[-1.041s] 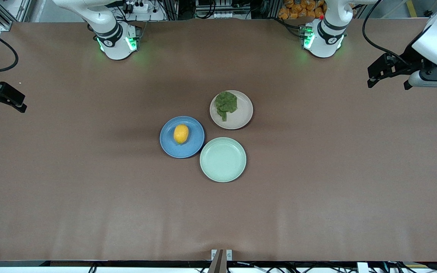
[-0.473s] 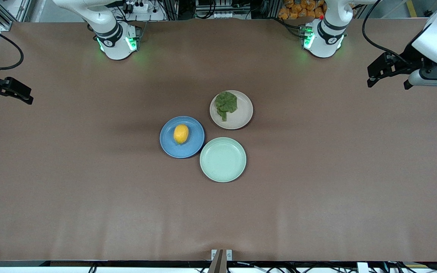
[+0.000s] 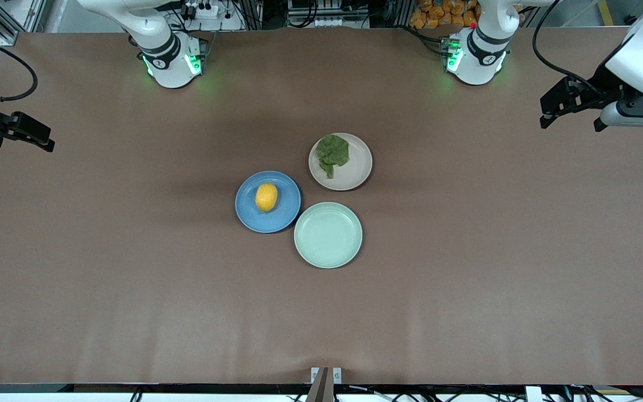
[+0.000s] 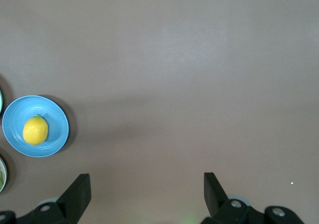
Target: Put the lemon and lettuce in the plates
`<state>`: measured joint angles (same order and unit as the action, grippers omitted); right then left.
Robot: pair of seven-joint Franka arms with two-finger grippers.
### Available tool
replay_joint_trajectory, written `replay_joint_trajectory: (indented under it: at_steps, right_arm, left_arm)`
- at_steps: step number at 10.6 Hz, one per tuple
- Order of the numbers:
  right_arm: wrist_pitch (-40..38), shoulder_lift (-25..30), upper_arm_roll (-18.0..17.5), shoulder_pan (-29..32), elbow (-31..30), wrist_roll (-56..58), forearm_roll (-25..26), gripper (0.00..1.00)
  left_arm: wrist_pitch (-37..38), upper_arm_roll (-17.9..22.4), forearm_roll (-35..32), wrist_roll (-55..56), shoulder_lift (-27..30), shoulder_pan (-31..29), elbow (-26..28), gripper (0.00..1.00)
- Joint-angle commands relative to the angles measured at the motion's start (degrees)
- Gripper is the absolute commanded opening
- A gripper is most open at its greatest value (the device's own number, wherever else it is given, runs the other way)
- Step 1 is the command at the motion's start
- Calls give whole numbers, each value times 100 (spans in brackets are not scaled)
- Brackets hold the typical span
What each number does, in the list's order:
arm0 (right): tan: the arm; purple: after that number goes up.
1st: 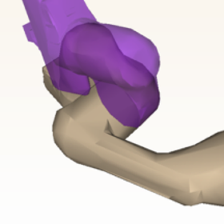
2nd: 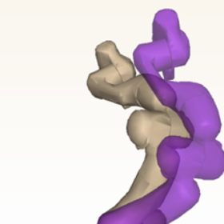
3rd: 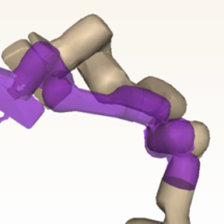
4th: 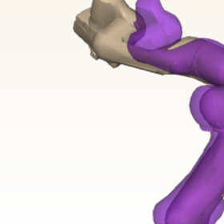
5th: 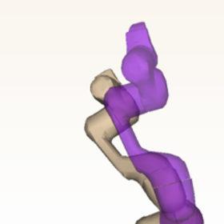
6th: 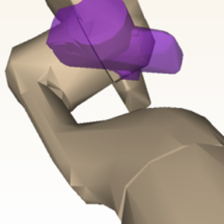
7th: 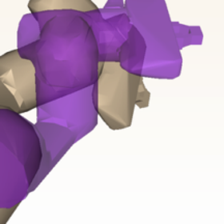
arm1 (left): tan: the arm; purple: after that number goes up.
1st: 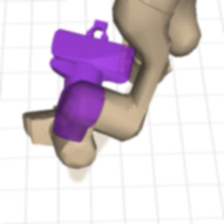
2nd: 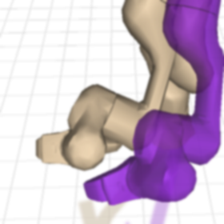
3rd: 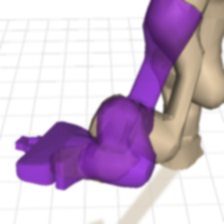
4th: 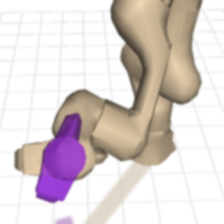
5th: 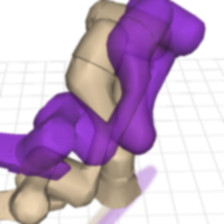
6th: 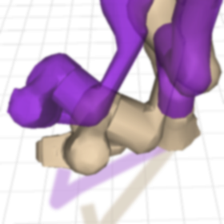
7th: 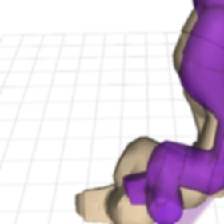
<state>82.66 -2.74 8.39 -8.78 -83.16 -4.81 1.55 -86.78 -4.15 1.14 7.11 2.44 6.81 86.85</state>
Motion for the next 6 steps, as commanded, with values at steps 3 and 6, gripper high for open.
replay_joint_trajectory:
  at_steps: [3, 6]
  right_arm:
    - [-57, 63, -4, 25, -16, 6, -84, 100]
    - [-57, 54, -4, 16, -16, 24, -75, 100]
  left_arm:
    - [83, -24, 71, -96, -42, -22, -150, 100]
    - [91, -24, 80, -96, -42, -22, -150, 100]
